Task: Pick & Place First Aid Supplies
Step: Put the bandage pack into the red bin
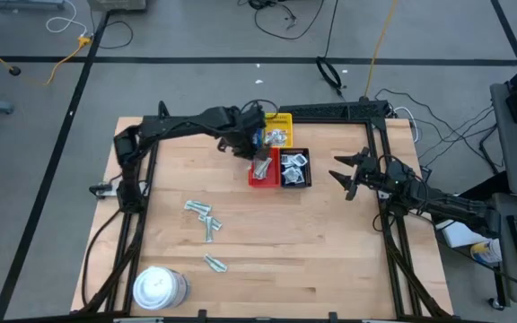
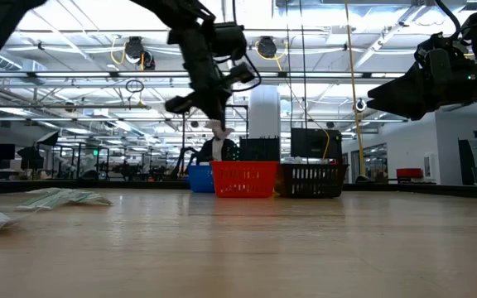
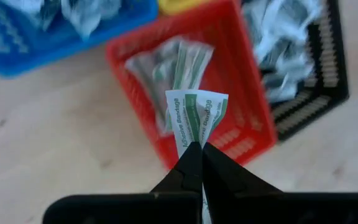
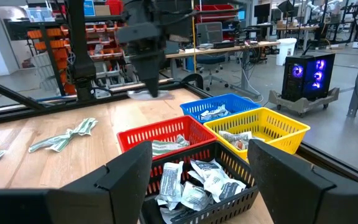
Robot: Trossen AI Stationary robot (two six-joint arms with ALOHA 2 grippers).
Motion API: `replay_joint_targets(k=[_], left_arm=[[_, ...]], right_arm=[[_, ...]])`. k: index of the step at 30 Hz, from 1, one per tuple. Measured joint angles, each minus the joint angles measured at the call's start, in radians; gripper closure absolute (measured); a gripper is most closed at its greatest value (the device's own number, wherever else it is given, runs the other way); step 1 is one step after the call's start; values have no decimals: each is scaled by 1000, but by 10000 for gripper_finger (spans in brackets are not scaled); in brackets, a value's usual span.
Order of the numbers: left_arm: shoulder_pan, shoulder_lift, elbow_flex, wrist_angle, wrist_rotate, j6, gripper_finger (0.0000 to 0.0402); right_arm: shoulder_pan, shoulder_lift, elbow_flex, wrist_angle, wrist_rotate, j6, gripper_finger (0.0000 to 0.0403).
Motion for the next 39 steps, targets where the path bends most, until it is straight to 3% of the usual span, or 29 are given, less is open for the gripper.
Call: replay_joint_targets(k=[9, 25, 32, 39], left_arm=[[-14, 168, 194, -69, -62, -75, 401], [-55, 300, 199, -40, -72, -144, 393], [-54, 299, 199, -41, -105, -164, 343], [-50, 299, 199, -38, -63, -158, 226]], right_arm=[[0, 0, 0, 0, 0, 0, 144], [0, 0, 0, 0, 0, 0, 140], [0, 0, 0, 0, 0, 0, 142], [0, 0, 0, 0, 0, 0, 143]])
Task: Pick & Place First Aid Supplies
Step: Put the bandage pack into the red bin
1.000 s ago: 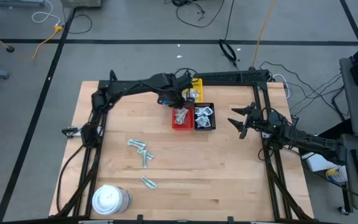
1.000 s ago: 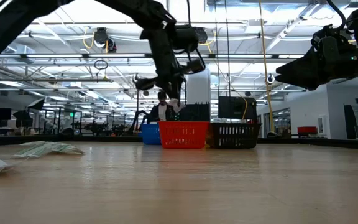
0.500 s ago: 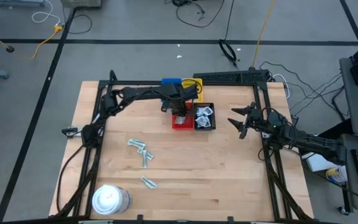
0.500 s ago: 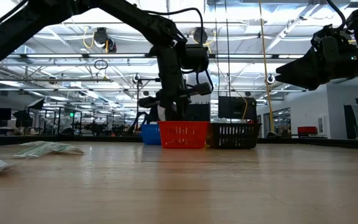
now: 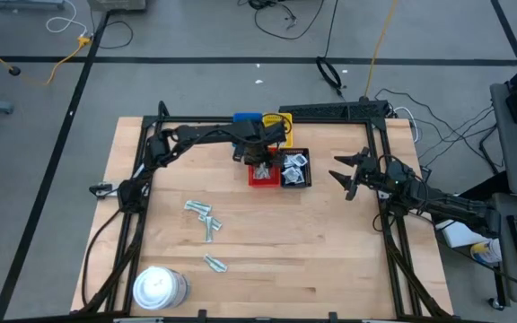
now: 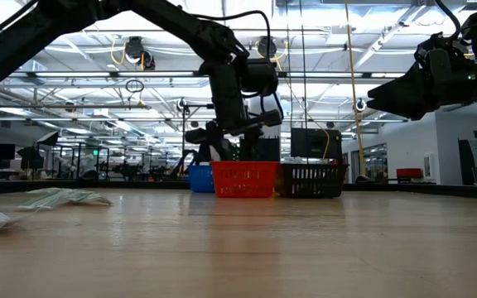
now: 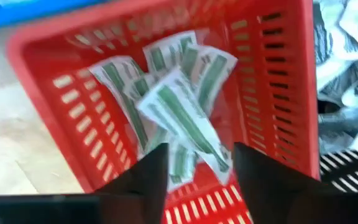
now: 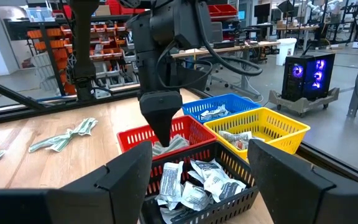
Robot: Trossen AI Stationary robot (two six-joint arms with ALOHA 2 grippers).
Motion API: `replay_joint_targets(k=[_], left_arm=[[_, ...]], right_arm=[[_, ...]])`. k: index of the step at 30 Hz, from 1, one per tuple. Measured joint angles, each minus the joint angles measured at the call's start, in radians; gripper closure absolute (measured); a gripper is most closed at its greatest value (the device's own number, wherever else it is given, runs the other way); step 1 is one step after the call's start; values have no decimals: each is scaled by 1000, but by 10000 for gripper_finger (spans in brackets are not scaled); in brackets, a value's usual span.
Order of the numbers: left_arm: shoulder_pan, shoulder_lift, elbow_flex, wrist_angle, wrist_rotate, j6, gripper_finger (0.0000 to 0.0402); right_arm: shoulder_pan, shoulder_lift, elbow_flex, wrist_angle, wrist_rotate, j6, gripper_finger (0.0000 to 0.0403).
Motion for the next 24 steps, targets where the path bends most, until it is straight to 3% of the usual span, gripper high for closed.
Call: replay_joint_targets(k=[4, 8, 17, 24], left_arm=[[8, 0, 0, -6, 59, -8, 170], [16, -28, 0, -40, 71, -22, 142], [19, -126, 0, -110, 4, -22, 133], [12, -187, 0, -262, -73, -59, 133]], right_arm=[[0, 0, 0, 0, 0, 0, 143], [0, 0, 0, 0, 0, 0, 142], [0, 0, 0, -1, 0, 0, 140], [0, 0, 0, 0, 0, 0, 142]])
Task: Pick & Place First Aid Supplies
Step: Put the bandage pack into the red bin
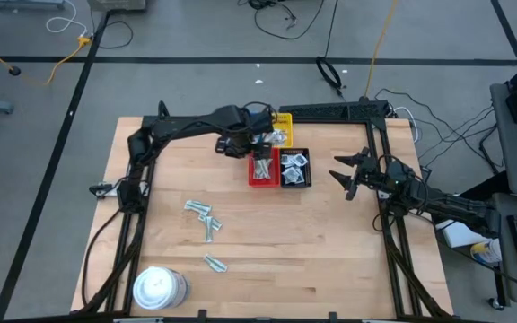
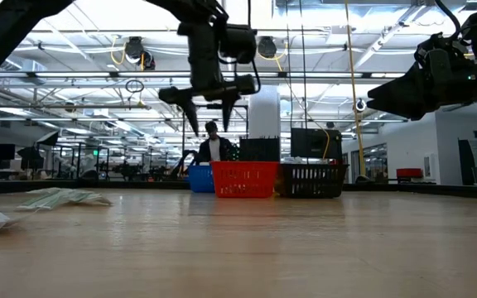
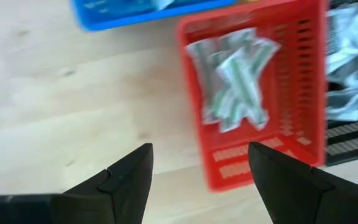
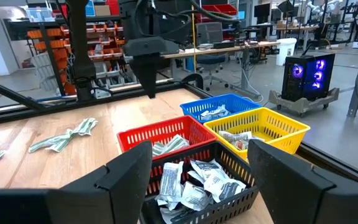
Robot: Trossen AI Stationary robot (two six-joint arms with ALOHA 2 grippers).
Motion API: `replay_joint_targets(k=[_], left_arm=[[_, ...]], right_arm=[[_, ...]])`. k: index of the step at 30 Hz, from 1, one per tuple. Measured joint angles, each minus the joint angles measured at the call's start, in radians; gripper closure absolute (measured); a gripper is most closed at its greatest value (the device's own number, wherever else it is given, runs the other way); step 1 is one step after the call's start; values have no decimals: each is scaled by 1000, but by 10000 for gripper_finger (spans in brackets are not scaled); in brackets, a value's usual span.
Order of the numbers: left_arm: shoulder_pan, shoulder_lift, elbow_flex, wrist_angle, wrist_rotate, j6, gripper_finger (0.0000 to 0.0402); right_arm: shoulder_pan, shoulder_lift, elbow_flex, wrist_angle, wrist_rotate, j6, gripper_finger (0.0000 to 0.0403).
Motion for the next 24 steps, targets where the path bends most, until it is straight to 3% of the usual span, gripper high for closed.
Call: replay_joint_targets(k=[11, 24], left_arm=[[-81, -12, 0, -78, -36, -50, 133], [-333, -12, 0, -84, -54, -164, 133]], right_arm=[[0, 0, 0, 0, 0, 0, 143], [0, 0, 0, 0, 0, 0, 140]])
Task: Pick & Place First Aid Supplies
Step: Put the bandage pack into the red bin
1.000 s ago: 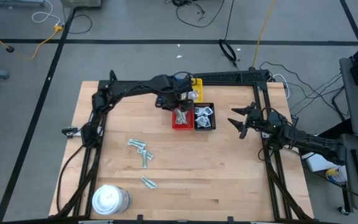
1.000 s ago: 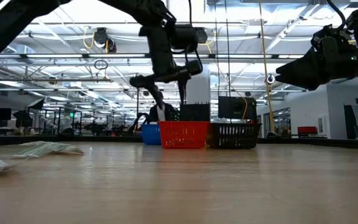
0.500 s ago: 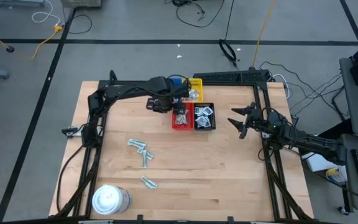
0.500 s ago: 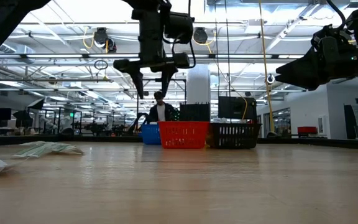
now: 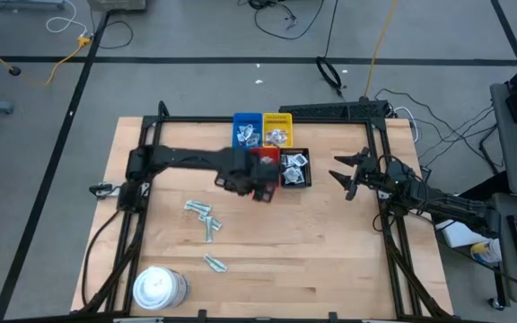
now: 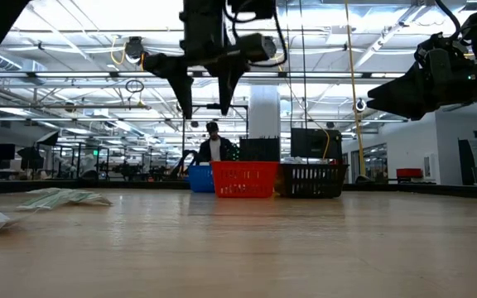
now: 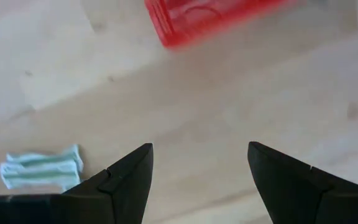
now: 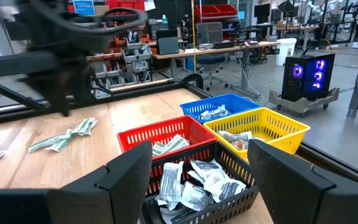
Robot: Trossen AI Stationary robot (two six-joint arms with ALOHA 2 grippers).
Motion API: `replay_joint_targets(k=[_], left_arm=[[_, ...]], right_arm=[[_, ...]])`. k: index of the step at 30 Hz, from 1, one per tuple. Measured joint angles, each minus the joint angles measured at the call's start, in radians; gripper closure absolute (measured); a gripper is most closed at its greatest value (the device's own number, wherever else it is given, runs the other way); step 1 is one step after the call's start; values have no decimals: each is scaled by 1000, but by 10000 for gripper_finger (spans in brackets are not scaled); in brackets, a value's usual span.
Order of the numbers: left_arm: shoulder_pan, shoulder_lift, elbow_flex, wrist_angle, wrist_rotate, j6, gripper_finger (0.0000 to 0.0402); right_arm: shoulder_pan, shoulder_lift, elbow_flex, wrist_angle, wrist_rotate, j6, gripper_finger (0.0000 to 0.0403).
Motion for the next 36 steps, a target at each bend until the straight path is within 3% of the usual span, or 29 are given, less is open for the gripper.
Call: replay_joint_targets(k=[19, 25, 36], left_arm=[[-381, 1, -35, -2, 10, -306, 133], [-442, -6, -81, 0, 24, -402, 133], [-521, -107, -272, 87, 66, -620, 133]], right_arm=[[0, 0, 0, 0, 0, 0, 143], [0, 0, 0, 0, 0, 0, 144], [0, 0, 0, 0, 0, 0, 141]])
